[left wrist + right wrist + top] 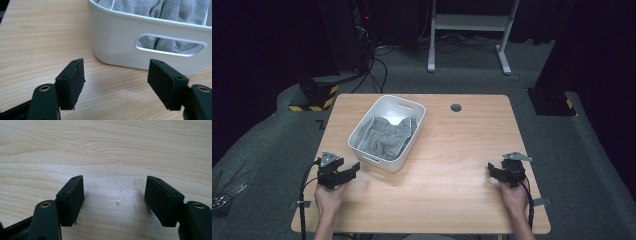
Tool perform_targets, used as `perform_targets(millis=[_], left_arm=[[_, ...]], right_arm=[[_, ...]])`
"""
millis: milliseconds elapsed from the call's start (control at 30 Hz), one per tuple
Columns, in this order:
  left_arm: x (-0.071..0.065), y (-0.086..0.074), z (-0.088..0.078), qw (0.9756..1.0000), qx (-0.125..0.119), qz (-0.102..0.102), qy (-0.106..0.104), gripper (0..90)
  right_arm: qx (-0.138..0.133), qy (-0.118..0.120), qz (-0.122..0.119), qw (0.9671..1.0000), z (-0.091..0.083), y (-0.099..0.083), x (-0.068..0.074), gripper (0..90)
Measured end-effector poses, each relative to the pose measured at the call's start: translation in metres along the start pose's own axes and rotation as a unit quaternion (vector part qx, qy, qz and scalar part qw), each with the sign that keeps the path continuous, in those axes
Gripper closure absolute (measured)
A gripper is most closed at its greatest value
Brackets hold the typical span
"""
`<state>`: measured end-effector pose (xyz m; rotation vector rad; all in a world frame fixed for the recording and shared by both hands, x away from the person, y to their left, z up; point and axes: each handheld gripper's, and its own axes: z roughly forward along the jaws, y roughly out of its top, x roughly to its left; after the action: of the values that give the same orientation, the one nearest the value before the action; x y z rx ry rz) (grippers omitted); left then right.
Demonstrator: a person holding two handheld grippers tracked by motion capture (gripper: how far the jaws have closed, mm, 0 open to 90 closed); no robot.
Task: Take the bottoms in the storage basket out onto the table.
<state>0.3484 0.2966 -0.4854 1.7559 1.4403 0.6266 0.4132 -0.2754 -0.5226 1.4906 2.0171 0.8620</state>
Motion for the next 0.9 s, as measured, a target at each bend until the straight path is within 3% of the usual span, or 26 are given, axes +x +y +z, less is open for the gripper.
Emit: perform_targets(millis=[133,233,300,600,900], left_arm=[[0.000,0.003,-0.002,1.0000,0.007,-0.001,-0.006,29.2],[0.001,0.009,-0.005,0.9994,0.010,-0.018,-0.027,27.0],[0.000,0.010,-0.006,0.9994,0.007,-0.021,-0.028,26.8],[-0.007,0.031,-0.014,0.9987,-0.022,-0.013,-0.045,21.3],[-0.017,0.051,-0.010,0.9979,-0.023,0.001,-0.061,16.1]], right_arm=[[0.000,0.000,0.000,1.0000,0.000,0.000,0.000,32.0],[0.000,0.000,0.000,1.0000,0.000,0.000,0.000,32.1],[0.000,0.000,0.000,1.0000,0.000,0.000,0.000,32.1],[0.000,0.000,0.000,1.0000,0.000,0.000,0.000,32.0],[0.000,0.001,0.000,1.0000,0.000,0.000,0.000,31.9]])
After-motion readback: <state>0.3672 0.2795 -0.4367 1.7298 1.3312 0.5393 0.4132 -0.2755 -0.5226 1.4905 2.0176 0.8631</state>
